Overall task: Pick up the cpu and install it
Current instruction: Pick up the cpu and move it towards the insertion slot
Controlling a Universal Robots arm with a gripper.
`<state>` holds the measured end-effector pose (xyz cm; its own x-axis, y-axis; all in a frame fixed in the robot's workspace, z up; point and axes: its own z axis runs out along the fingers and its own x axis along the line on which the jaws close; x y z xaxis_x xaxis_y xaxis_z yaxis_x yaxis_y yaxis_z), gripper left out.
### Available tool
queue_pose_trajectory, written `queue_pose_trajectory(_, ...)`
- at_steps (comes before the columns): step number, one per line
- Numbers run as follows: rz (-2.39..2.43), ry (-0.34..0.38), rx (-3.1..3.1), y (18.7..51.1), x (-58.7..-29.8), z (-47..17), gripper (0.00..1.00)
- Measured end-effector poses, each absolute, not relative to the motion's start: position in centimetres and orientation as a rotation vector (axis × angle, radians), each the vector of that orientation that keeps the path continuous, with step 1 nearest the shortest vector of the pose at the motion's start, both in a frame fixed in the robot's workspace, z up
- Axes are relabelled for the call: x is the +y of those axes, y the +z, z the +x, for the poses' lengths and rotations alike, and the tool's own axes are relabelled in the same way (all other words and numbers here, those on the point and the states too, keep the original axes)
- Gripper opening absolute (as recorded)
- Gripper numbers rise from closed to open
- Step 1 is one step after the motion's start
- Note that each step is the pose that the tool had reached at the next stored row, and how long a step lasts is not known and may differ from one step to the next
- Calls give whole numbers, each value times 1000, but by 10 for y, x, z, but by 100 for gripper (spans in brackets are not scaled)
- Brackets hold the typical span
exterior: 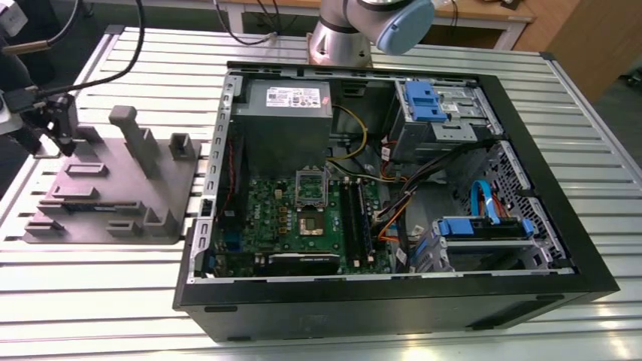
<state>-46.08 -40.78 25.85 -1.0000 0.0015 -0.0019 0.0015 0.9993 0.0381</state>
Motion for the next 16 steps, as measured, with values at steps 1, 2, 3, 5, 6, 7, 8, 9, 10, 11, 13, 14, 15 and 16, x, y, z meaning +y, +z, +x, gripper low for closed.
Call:
queue_pose_trajectory(1,2,60,3139,263,-408,-461,47)
queue_pose_trajectory(2,2,60,3139,267,-408,-461,47)
queue_pose_trajectory(3,2,60,3139,272,-408,-461,47)
queue_pose_trajectory(5,2,60,3139,281,-408,-461,47)
queue_pose_trajectory(6,2,60,3139,285,-408,-461,47)
queue_pose_trajectory(7,3,60,3139,290,-408,-461,47)
queue_pose_trajectory(8,3,60,3139,294,-408,-461,47)
queue_pose_trajectory(9,2,60,3139,299,-408,-461,47)
queue_pose_trajectory(10,2,60,3139,303,-408,-461,47)
queue_pose_trajectory(11,3,60,3139,307,-408,-461,47)
queue_pose_trajectory(13,2,60,3139,314,-408,-461,47)
queue_pose_trajectory(14,3,60,3139,318,-408,-461,47)
queue_pose_trajectory(15,2,60,3139,321,-408,-461,47)
queue_pose_trajectory(16,2,60,3139,324,-408,-461,47)
